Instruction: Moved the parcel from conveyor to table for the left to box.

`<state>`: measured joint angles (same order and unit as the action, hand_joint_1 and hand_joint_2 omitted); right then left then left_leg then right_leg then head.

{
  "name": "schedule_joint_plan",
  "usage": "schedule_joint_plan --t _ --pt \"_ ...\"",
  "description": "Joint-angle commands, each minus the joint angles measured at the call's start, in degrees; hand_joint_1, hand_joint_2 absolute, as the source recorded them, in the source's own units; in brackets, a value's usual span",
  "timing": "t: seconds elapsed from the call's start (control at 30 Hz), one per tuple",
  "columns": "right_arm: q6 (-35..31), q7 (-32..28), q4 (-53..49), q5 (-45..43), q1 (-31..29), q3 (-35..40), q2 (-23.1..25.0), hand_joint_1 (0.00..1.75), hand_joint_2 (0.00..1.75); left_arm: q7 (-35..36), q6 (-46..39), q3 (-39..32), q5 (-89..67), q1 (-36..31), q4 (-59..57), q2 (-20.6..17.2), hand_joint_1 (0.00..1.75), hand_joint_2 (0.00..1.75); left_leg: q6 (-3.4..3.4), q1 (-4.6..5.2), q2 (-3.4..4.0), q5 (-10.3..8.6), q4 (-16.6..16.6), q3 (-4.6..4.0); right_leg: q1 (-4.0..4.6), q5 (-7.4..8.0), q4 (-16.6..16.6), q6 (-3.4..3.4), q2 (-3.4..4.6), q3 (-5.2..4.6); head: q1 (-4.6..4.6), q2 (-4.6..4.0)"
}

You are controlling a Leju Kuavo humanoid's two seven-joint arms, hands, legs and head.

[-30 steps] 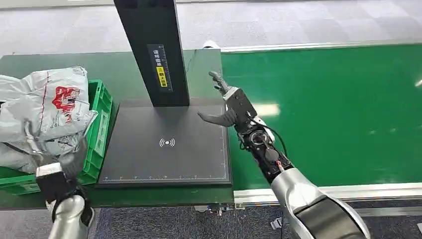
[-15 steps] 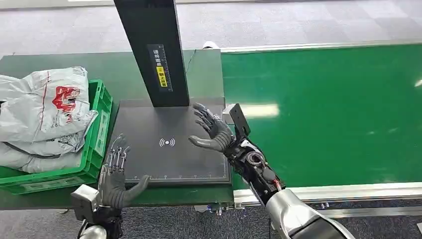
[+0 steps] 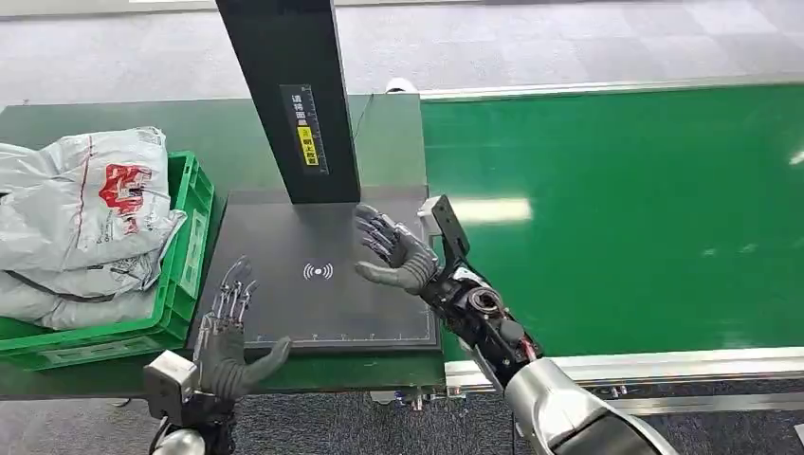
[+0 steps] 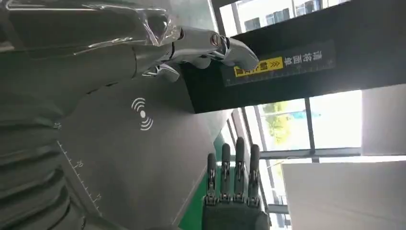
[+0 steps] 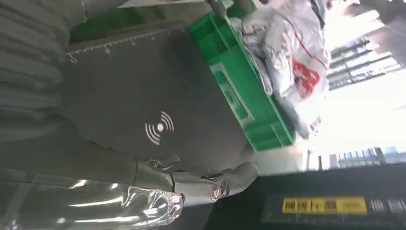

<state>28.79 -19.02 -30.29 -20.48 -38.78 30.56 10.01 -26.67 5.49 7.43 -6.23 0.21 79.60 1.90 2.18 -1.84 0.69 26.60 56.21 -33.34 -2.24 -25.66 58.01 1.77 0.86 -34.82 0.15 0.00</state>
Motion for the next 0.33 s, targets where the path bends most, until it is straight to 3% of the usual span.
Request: schedule_joint_plan --t 0.03,0.33 --pt "0.72 -1.33 3.0 0.58 -3.51 7.28 -1.0 0.0 1.75 0.05 0.18 0.11 -0.74 -0.03 -3.04 0.54 0.0 1.75 -0.1 0.04 -0.05 0.01 -0.03 0.09 -0.01 -0.02 -0.02 -0.1 -0.06 0.08 0.0 0.0" --pt "1.38 -1.58 3.64 0.06 -4.6 8.99 -1.64 0.0 1.75 0.39 0.09 -0.43 -2.17 0.6 -2.03 1.17 0.0 1.75 -0.19 0.01 -0.09 0.04 -0.05 0.18 0.05 -0.04 -0.09 -0.18 -0.12 0.21 0.0 0.0"
